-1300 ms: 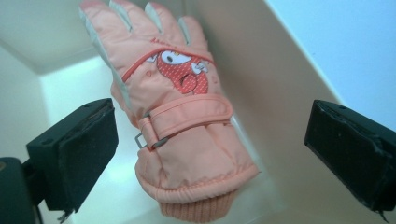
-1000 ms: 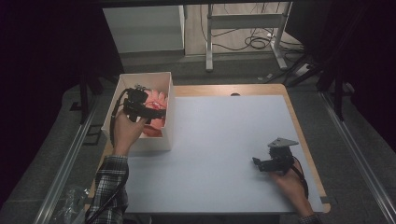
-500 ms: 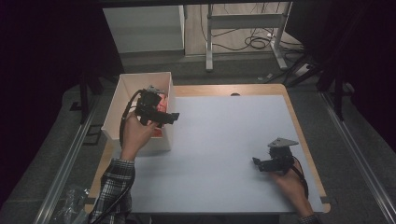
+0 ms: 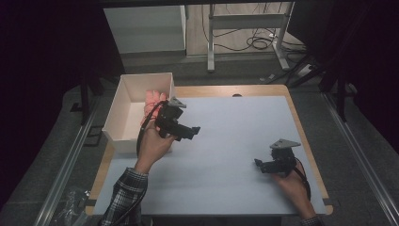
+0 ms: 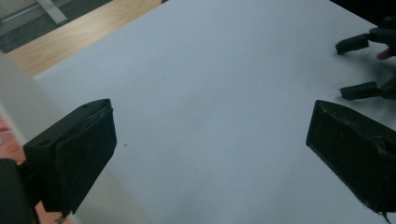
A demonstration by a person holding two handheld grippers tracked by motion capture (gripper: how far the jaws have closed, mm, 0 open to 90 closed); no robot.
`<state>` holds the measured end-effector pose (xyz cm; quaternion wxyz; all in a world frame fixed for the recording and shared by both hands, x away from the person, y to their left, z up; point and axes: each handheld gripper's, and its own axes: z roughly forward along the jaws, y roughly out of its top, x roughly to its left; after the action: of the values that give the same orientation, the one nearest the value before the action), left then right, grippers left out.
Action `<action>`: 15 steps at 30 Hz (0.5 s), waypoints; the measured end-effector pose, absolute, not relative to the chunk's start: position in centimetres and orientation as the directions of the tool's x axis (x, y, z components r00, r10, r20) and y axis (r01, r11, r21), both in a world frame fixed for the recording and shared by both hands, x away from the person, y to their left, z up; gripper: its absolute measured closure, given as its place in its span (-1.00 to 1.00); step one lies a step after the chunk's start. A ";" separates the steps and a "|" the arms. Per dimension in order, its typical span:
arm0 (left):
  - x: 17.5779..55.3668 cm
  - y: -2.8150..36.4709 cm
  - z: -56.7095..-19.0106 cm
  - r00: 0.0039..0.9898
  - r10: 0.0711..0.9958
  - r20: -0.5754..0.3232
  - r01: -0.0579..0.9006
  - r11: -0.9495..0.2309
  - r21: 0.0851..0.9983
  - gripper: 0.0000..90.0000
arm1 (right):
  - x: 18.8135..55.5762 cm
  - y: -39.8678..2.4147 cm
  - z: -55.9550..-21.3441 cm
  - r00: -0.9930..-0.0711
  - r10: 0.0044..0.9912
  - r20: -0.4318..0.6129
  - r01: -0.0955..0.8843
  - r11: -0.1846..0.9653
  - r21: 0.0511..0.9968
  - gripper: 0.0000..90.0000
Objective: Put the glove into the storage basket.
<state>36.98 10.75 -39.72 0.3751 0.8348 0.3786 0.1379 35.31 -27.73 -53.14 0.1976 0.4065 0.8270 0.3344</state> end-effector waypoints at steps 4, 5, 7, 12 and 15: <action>36.1 9.3 -40.6 0.712 0.700 -0.057 0.506 -0.455 0.732 -0.95 | 35.3 -27.7 -53.1 -0.591 0.805 -0.054 0.542 0.445 0.713 -0.81; 36.1 9.3 -40.6 0.712 0.700 -0.057 0.506 -0.455 0.732 -0.95 | 35.3 -27.7 -53.1 -0.591 0.805 -0.054 0.542 0.445 0.713 -0.81; 35.8 8.8 -41.1 0.723 0.688 -0.062 0.502 -0.462 0.731 -0.95 | 35.3 -27.7 -53.1 -0.592 0.804 -0.056 0.539 0.446 0.714 -0.81; 35.0 7.8 -42.9 0.747 0.661 -0.072 0.496 -0.482 0.723 -0.95 | 35.3 -27.7 -53.1 -0.593 0.803 -0.055 0.540 0.447 0.713 -0.81; 34.6 7.6 -43.8 0.755 0.652 -0.073 0.493 -0.490 0.719 -0.95 | 35.3 -27.7 -53.1 -0.592 0.804 -0.055 0.539 0.446 0.714 -0.81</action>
<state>34.58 7.56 -43.83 0.3786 0.8567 0.3342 0.1049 35.31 -27.74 -53.14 0.1975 0.4059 0.8272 0.3346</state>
